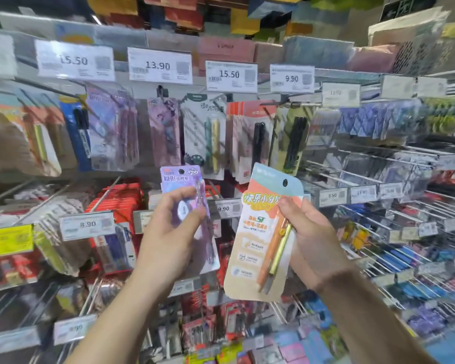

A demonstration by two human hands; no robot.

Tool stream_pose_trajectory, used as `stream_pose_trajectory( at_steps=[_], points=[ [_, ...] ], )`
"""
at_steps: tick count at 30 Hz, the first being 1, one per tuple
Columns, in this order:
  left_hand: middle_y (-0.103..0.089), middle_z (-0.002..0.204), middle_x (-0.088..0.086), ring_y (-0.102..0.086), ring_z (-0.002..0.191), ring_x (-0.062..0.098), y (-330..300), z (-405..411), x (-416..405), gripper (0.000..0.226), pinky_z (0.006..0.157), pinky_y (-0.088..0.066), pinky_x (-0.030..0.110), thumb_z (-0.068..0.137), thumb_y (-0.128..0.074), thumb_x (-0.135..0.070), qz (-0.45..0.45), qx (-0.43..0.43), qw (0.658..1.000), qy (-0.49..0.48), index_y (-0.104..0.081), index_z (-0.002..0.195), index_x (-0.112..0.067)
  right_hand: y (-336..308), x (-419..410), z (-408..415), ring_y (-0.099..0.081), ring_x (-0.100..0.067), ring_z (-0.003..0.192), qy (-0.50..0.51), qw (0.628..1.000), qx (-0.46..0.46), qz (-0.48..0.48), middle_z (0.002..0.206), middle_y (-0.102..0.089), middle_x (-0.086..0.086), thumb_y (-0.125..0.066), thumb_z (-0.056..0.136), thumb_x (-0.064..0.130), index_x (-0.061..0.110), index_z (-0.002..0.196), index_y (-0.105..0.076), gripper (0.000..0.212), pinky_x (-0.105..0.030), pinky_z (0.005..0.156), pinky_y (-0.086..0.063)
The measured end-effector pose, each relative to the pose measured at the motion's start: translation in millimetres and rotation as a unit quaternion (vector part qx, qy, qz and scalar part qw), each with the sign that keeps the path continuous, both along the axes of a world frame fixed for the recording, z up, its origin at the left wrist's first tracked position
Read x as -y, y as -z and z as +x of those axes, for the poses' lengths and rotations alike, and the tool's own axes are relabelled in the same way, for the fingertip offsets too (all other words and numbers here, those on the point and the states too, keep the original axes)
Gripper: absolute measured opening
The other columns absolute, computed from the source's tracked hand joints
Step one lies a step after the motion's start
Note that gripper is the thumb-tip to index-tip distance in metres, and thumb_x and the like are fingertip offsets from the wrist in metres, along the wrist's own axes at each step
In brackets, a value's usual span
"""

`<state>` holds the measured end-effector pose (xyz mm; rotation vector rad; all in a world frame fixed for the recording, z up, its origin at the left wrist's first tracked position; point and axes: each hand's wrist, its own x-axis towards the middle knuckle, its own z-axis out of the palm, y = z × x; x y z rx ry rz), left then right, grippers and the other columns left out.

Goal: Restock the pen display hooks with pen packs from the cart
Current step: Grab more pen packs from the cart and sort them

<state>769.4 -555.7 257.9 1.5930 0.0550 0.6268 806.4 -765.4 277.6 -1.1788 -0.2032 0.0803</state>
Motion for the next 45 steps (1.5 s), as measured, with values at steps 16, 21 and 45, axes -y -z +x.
stream_pose_trajectory(
  at_steps=[16,21,45],
  points=[
    [-0.080,0.109,0.001,-0.074,0.098,0.016,-26.5,-11.9,-20.8,0.020,0.088,-0.052,0.037,0.103,-0.057,-0.027,-0.039,0.005,0.991,0.127,-0.071,0.115,-0.019,-35.2,-74.3,3.2,-0.064,-0.037,0.125,-0.158,0.982,-0.039,0.096,0.131,-0.067,-0.024,-0.044,0.099,0.054,0.004,0.135,-0.064,0.065,-0.054,0.111,-0.044],
    [-0.079,0.103,0.012,-0.076,0.085,0.021,-38.3,-28.3,-54.3,0.021,0.074,-0.061,0.033,0.096,-0.054,-0.018,-0.147,0.011,0.976,0.158,-0.071,0.108,-0.012,-45.0,-125.1,20.6,-0.058,-0.046,0.129,-0.158,0.980,-0.051,0.111,0.136,-0.063,-0.027,-0.052,0.102,0.047,0.007,0.141,-0.056,0.056,-0.063,0.111,-0.042],
    [-0.077,0.105,0.021,-0.077,0.081,0.025,-49.3,-112.2,-183.3,0.026,0.069,-0.061,0.031,0.095,-0.055,-0.012,-0.187,0.024,0.980,0.070,-0.081,0.097,-0.009,-63.5,-272.5,28.2,-0.049,-0.040,0.113,-0.432,0.896,0.060,-0.090,0.121,-0.069,-0.031,-0.100,0.057,0.026,0.000,0.115,-0.076,0.068,-0.044,0.086,-0.059]
  ],
)
